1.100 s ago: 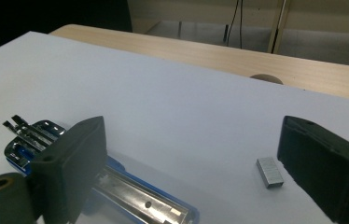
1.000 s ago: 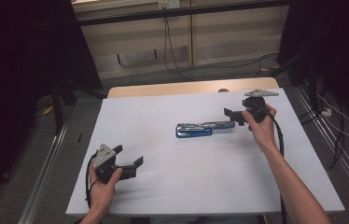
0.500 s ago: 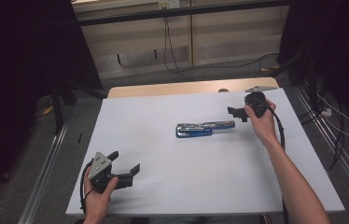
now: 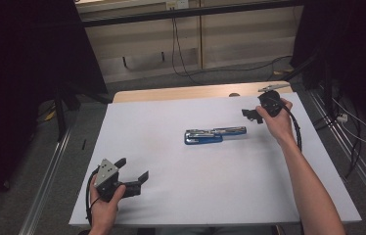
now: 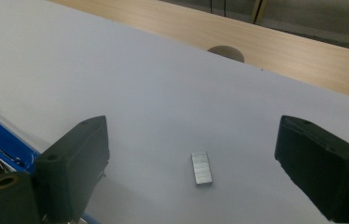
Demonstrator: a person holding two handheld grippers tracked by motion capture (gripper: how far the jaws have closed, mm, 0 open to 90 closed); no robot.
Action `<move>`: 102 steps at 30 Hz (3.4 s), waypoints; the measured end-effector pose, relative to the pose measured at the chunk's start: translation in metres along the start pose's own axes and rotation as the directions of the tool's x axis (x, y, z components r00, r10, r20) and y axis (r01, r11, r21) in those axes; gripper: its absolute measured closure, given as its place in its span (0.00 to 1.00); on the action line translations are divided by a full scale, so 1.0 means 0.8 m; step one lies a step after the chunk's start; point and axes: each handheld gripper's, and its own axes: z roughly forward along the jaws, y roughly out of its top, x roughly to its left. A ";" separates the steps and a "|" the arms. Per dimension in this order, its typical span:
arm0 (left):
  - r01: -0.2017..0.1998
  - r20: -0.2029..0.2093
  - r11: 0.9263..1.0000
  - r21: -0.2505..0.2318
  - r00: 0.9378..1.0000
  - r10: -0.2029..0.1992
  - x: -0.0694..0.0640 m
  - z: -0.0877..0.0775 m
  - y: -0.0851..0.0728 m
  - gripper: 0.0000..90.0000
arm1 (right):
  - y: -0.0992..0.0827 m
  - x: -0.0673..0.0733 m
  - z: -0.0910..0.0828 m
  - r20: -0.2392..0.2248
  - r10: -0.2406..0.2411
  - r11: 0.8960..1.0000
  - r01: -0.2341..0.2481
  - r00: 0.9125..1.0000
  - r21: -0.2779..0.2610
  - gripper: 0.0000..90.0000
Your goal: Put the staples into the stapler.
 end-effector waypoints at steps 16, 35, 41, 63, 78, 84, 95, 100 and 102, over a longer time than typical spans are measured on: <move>0.011 0.003 1.000 0.004 1.000 -0.011 0.005 -0.001 -0.001 0.05 | 0.004 -0.001 0.026 -0.030 -0.057 0.990 0.061 0.998 0.127 0.20; 0.041 0.023 0.999 0.035 0.999 -0.042 0.005 0.004 -0.003 0.05 | 0.004 -0.015 0.044 -0.030 -0.079 0.964 0.084 0.996 0.252 0.54; 0.028 0.027 0.999 0.047 0.999 -0.029 0.003 0.004 -0.004 0.05 | 0.003 -0.014 0.049 -0.038 -0.083 0.954 0.090 0.996 0.287 0.62; 0.019 0.039 0.998 0.052 0.999 -0.021 0.001 0.003 -0.004 0.05 | 0.005 -0.014 0.054 -0.059 -0.068 0.927 0.085 0.996 0.365 0.87; 0.018 0.037 0.999 0.052 0.999 -0.020 0.002 0.002 -0.004 0.05 | -0.001 -0.013 0.047 -0.060 -0.050 0.938 0.068 0.997 0.341 0.88; 0.023 0.034 0.998 0.051 0.999 -0.024 0.003 0.003 -0.004 0.05 | -0.007 -0.016 0.040 -0.065 -0.035 0.949 0.054 0.997 0.311 0.88; 0.037 0.035 0.998 0.045 0.999 -0.038 0.004 0.007 -0.003 0.05 | -0.004 -0.003 0.033 -0.100 -0.028 0.967 0.052 0.995 0.251 0.88; 0.037 0.033 0.998 0.044 0.999 -0.038 0.004 0.006 -0.003 0.05 | -0.001 0.001 0.024 -0.125 -0.040 0.974 0.067 0.991 0.218 0.88; 0.035 0.033 0.998 0.045 0.999 -0.036 0.004 0.007 -0.003 0.05 | 0.000 0.001 0.020 -0.128 -0.042 0.977 0.068 0.991 0.204 0.88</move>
